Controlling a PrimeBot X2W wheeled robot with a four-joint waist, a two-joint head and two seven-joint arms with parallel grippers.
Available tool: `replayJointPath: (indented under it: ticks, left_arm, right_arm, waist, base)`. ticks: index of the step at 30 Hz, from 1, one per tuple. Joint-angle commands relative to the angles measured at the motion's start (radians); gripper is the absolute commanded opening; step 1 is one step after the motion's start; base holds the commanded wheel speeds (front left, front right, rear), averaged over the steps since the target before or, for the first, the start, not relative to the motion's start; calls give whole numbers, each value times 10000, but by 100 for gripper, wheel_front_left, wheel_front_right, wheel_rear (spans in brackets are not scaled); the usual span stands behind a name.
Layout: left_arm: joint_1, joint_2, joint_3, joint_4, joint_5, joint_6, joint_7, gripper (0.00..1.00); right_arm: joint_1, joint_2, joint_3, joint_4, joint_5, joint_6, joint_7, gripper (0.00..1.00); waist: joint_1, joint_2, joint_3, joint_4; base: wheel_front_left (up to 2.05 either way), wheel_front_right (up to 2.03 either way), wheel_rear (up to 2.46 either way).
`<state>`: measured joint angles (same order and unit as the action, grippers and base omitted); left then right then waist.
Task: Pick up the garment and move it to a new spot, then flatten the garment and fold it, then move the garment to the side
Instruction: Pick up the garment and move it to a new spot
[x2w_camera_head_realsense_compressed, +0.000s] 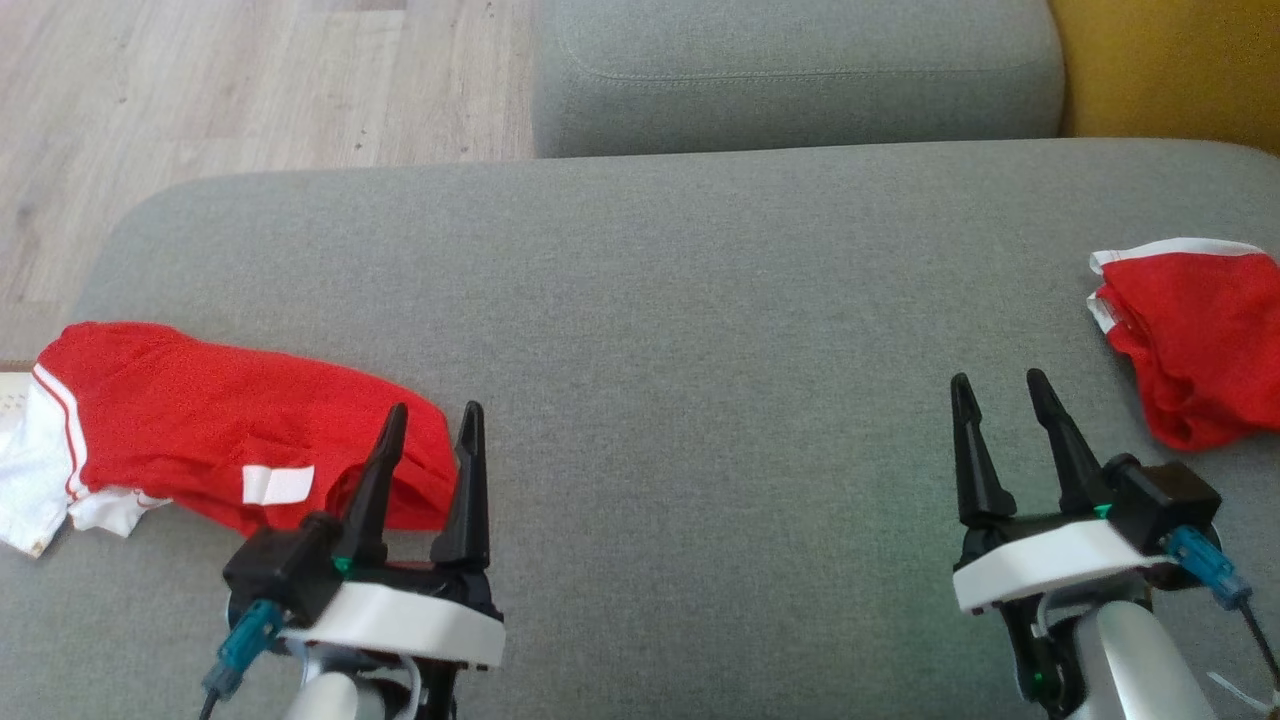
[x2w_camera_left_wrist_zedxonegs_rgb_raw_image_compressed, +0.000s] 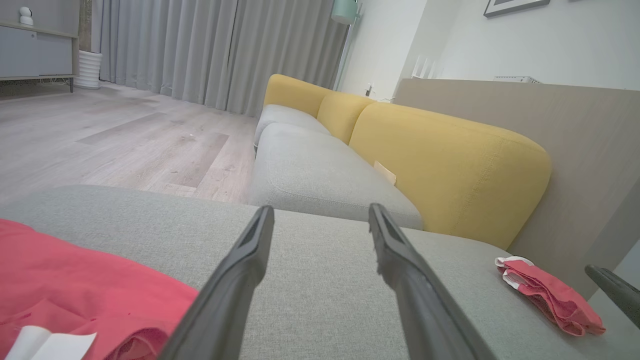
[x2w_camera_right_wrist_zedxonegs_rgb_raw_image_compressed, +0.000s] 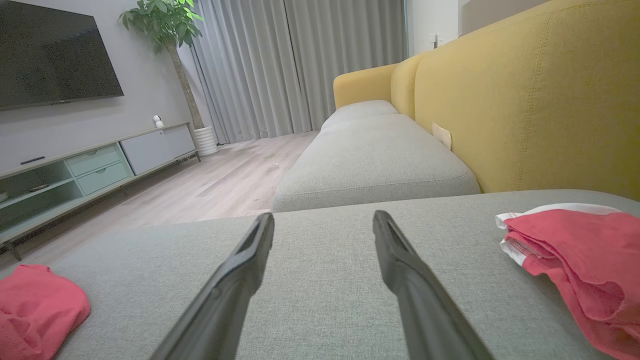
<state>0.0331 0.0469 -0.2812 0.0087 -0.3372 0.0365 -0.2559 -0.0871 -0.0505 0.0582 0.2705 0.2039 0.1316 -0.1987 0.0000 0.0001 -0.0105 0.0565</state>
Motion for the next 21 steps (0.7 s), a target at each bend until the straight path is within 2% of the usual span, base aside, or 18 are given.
replayJointPath:
  ticks: [1, 14, 21]
  left_arm:
    - [-298, 33, 349, -369, 66, 55, -59, 100]
    - [-383, 33, 260, -181, 105, 104, -59, 100]
    - [-450, 33, 456, 26, 225, 253, -59, 100]
  right_arm:
    - [-122, 2, 283, -355, 35, -9, -117, 100]
    - [-74, 2, 332, -339, 121, -9, -209, 100]
    - [-60, 3, 630, -256, 170, -9, -94, 100]
  waist:
    - [0, -1, 10, -6]
    - [0, -1, 78, 152]
    - [0, -1, 30, 736]
  base:
    - [0, 0, 0]
    - [0, 0, 0]
    - [0, 0, 0]
